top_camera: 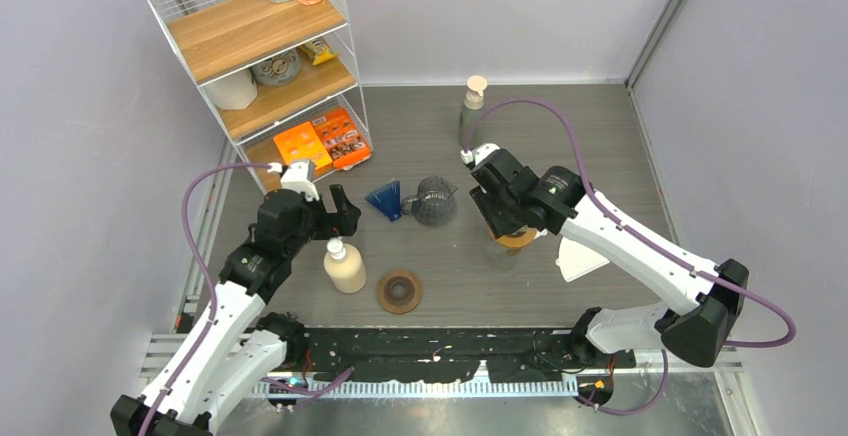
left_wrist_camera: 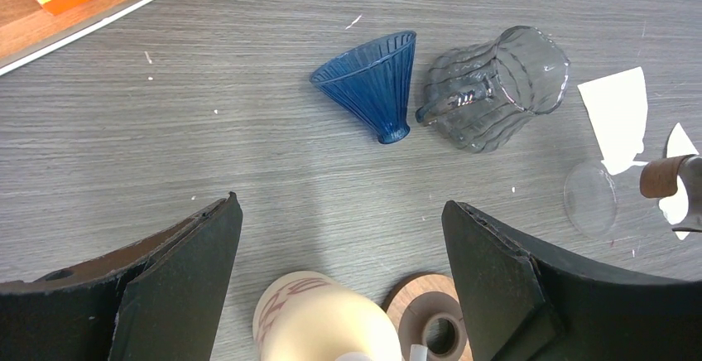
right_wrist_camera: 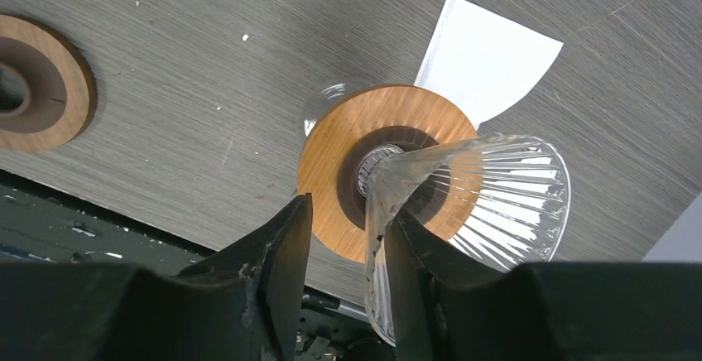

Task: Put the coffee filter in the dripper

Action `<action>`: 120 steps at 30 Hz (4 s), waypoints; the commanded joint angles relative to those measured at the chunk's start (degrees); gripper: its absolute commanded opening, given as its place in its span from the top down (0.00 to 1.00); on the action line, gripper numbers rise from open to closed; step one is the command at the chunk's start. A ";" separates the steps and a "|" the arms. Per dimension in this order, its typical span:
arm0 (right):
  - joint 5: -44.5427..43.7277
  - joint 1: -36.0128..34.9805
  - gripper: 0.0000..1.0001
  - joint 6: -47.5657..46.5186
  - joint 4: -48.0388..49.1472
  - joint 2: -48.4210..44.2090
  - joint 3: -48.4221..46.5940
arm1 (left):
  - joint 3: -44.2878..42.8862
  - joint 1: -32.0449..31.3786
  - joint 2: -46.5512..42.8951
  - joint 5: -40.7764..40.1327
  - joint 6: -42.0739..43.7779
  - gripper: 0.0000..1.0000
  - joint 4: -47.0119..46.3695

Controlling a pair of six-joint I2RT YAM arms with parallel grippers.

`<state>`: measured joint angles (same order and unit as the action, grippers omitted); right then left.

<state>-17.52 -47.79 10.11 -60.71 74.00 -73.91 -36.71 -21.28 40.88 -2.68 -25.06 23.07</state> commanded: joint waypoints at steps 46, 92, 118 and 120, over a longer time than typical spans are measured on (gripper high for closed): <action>17.78 30.95 0.01 12.16 15.44 -23.41 14.16 | -30.28 -15.29 26.68 15.83 -9.88 0.01 -5.85; 38.74 38.80 0.67 7.94 22.13 -24.50 23.09 | -64.42 -32.89 64.48 13.12 -6.86 0.58 10.21; 33.41 38.83 0.93 7.09 17.90 -23.28 25.44 | -61.52 -35.41 65.47 8.48 -4.05 1.00 11.38; 33.01 38.83 0.94 7.30 15.86 -22.40 24.49 | -61.55 -35.41 65.55 8.31 -4.79 1.00 12.59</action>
<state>19.38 -9.15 19.22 -39.27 50.15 -48.45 -98.45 -56.53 105.65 5.58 -30.81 33.30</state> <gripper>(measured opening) 0.197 0.176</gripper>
